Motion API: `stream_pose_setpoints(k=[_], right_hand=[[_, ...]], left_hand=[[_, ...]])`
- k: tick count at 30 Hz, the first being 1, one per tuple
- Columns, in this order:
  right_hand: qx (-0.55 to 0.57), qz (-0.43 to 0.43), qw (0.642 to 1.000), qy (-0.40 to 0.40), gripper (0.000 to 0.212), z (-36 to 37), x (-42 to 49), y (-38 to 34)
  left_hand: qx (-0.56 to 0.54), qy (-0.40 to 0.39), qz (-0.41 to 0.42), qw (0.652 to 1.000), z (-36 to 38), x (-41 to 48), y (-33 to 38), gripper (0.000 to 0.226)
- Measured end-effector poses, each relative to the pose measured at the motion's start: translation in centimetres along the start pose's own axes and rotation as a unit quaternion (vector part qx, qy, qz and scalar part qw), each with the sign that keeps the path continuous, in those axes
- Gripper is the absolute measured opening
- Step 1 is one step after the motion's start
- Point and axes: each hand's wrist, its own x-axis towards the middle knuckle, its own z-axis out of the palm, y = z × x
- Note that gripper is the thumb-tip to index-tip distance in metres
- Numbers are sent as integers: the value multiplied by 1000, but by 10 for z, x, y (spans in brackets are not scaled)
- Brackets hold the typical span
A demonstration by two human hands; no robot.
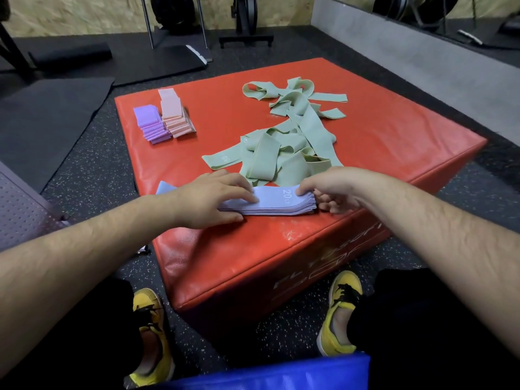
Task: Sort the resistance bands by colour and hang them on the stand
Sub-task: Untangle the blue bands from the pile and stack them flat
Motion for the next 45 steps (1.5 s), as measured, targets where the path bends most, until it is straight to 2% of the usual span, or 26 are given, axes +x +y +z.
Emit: stream_pose_setpoints(k=[7,13,17,22,28,31,34,36,38,41,45], right_hand=[[8,5,1000,-17,28,2,-2,0],[93,-30,995,-21,19,0,-3,1],[90,-45,995,-21,16,-16,-10,-3],[101,-41,994,-16,14,-33,-23,-2],[87,-90,992,-8,10,-29,-37,-20],[71,-112,991,-1,9,-18,-41,-37],[33,-130,991,0,11,-6,-43,-55],[16,-142,990,-5,16,0,-45,-65],[8,-146,989,-7,21,5,-45,-73],[-14,-156,988,-10,23,13,-46,-82],[-39,-166,985,2,14,25,-46,-93]], left_hand=[[-1,5,-6,1000,3,-5,-1,53],[-4,-1,-7,1000,4,-6,-1,51],[-21,15,9,1000,4,-5,-2,42],[-39,25,28,999,13,5,10,43],[-25,17,33,999,10,9,18,45],[45,13,20,999,-5,-2,18,49],[89,28,-60,994,-30,-27,8,54],[66,28,-146,987,-38,-47,-8,69],[-16,-7,-208,978,-35,-63,-22,90],[-125,-10,-189,974,-14,-64,-28,103],[-133,35,-153,979,1,-53,-23,102]])
